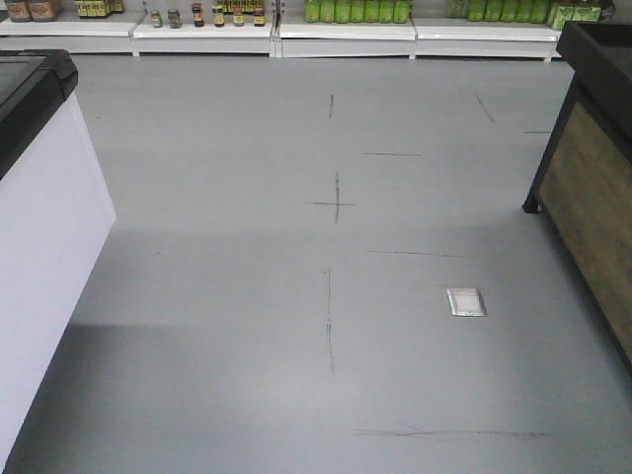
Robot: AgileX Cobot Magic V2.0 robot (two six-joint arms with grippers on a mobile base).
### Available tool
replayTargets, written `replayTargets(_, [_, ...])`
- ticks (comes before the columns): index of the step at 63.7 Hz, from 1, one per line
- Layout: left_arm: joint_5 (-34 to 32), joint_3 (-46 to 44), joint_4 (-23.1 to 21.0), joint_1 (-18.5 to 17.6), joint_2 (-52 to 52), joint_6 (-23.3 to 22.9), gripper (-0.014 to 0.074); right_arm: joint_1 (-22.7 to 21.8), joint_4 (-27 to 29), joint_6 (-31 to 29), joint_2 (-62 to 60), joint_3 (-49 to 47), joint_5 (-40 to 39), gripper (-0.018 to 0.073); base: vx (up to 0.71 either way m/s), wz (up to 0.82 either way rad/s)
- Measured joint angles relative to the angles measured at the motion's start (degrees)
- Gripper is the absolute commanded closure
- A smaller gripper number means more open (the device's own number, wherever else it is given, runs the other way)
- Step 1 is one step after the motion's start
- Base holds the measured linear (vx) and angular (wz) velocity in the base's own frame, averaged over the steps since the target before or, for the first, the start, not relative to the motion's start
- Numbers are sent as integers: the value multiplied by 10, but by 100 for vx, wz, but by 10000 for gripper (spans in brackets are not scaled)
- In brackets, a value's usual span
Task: Pick three apples into basket with both arms
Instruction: 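Drive the base forward across the floor toward the fruit tables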
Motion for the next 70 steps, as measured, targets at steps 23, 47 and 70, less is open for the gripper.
replayTargets(23, [0, 0, 0, 0, 0, 0, 603, 0, 0, 0, 0, 0, 0, 568, 0, 0])
replayTargets(47, [0, 0, 0, 0, 0, 0, 603, 0, 0, 0, 0, 0, 0, 568, 0, 0])
replayTargets(70, [0, 0, 0, 0, 0, 0, 603, 0, 0, 0, 0, 0, 0, 568, 0, 0])
